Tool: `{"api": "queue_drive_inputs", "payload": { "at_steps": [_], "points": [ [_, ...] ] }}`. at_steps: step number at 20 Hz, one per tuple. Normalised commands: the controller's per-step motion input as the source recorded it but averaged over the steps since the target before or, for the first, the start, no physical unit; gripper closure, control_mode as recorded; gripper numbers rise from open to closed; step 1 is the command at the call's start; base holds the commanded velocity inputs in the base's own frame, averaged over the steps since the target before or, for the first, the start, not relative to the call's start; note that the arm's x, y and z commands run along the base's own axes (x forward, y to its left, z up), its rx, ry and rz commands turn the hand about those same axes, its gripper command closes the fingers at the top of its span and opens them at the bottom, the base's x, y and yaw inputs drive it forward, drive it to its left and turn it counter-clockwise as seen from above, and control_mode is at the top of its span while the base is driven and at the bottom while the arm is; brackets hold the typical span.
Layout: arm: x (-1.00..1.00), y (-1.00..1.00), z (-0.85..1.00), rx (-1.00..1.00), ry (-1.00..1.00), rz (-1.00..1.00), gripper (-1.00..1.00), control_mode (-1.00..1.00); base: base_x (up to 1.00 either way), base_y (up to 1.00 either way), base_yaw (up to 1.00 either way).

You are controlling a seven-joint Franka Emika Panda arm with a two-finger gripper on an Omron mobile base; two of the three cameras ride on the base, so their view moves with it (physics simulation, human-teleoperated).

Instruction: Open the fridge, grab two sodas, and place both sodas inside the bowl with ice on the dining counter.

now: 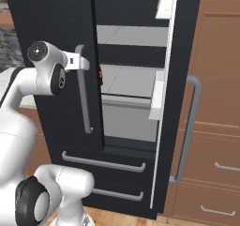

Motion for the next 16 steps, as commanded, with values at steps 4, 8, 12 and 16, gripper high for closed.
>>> {"api": "queue_drive_inputs", "payload": {
  "at_steps": [4, 8, 12, 16],
  "points": [
    [0.4, 0.0, 0.0, 0.0, 0.03, -0.01, -1.0, -1.0, 0.0, 0.0, 0.0],
    [0.37, 0.0, -0.02, 0.0, 0.04, -0.01, -1.0, -1.0, 0.0, 0.0, 0.0],
    [0.37, 0.0, -0.05, 0.0, 0.03, -0.01, -1.0, -1.0, 0.0, 0.0, 0.0],
    [0.33, 0.0, -0.14, 0.0, 0.0, -0.01, -1.0, -1.0, 0.0, 0.0, 0.0]
  ]
}}
